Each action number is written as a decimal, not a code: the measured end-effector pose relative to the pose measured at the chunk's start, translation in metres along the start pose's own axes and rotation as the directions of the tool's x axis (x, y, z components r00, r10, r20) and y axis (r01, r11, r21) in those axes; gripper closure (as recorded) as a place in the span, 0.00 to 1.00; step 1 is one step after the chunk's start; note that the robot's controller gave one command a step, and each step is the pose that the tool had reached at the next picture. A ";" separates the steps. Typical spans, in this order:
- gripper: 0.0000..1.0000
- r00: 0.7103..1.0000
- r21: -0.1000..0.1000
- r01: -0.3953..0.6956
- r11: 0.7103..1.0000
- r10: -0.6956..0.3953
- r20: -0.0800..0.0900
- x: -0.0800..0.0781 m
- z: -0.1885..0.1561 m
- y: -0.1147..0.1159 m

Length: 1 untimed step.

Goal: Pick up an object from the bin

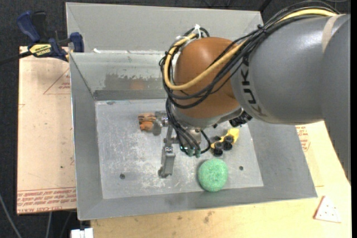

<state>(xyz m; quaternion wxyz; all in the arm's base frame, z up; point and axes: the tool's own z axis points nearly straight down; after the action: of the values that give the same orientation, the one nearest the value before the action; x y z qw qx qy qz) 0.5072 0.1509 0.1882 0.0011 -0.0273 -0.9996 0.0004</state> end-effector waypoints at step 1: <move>0.00 0.998 0.001 0.059 0.998 -0.059 0.008 -0.001 -0.025 -0.031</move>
Offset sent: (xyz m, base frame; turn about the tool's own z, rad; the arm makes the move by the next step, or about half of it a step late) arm 0.0436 -0.0387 0.0255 -0.0697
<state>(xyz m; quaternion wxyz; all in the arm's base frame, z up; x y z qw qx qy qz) 0.5067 0.1194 0.2127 -0.0029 0.0021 -1.0000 0.0007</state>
